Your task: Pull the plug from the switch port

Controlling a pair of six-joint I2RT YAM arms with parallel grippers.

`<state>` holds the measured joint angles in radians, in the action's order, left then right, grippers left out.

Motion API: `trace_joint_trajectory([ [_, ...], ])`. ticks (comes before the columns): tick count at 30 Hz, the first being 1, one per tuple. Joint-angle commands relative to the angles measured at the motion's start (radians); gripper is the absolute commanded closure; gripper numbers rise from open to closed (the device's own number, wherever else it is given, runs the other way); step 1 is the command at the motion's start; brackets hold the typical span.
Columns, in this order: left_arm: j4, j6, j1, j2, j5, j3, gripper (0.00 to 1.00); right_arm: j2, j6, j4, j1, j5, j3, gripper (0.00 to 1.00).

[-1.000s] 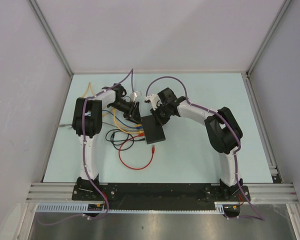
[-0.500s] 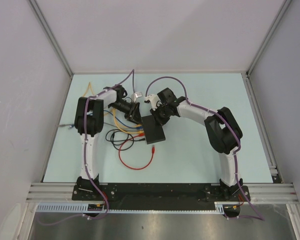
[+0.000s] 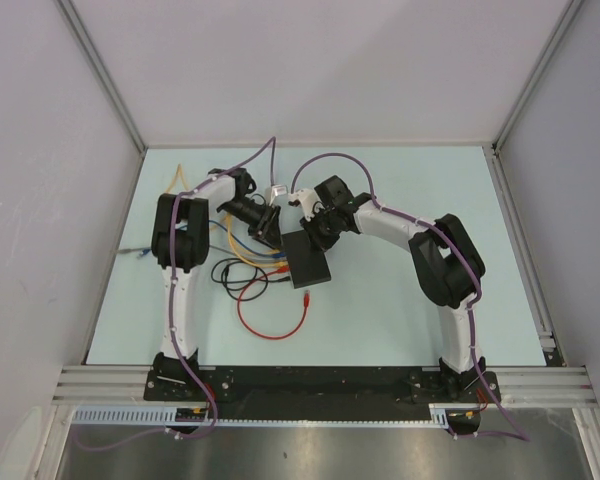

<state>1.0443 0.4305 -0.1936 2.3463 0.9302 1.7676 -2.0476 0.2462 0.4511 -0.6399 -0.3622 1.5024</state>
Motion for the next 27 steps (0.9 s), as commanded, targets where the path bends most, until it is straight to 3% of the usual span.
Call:
trace_joint_trajectory([
  [1, 0.030, 0.108, -0.003, 0.028, -0.071, 0.027, 0.62, 0.001, 0.016, 0.040, -0.007, 0.031, -0.024, 0.98],
  [17, 0.037, 0.082, -0.006, 0.073, -0.051, 0.144, 0.99, -0.005, 0.016, 0.038, -0.009, 0.034, -0.024, 0.97],
  [23, 0.091, 0.169, -0.007, 0.070, -0.074, 0.069, 1.00, -0.006, 0.016, 0.035, -0.007, 0.039, -0.024, 0.97],
  [27, 0.091, 0.179, -0.004, 0.071, -0.100, 0.101, 1.00, -0.009, 0.015, 0.034, -0.006, 0.039, -0.022, 0.97],
])
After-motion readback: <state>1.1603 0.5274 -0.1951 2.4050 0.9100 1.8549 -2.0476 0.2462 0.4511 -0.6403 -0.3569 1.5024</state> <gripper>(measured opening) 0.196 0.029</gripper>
